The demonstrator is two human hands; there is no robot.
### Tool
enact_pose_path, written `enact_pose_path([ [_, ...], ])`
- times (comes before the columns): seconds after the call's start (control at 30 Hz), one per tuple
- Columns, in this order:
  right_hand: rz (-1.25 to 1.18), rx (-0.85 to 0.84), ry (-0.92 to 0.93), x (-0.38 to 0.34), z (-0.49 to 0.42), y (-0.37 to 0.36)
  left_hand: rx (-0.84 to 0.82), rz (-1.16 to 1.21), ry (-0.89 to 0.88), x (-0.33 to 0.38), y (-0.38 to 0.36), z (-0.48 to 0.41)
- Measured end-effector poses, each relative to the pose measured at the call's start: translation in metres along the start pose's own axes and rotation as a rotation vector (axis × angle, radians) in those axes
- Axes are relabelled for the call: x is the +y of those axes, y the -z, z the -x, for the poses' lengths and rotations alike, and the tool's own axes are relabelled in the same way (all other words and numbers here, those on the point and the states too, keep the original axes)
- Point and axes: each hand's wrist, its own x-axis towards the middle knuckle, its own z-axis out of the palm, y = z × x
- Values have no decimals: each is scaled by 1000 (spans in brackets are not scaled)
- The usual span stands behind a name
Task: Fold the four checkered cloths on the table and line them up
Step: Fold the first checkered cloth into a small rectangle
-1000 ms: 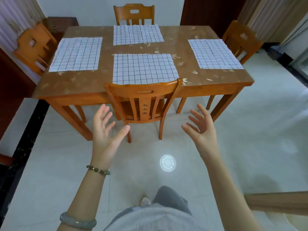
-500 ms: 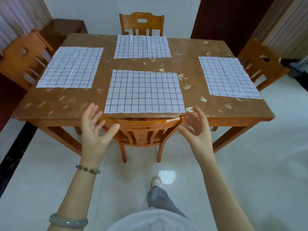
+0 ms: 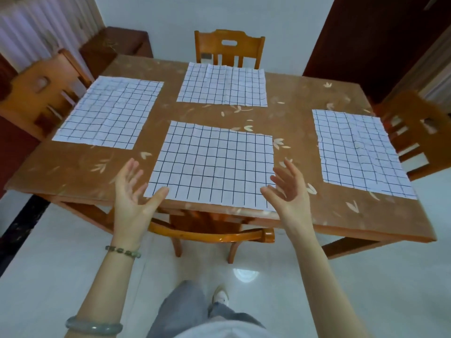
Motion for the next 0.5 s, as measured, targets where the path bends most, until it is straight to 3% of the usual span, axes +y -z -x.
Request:
enact_pose_path([
  [0.5, -13, 72, -54, 10, -86, -44, -117, -85, 75, -20, -12, -107],
])
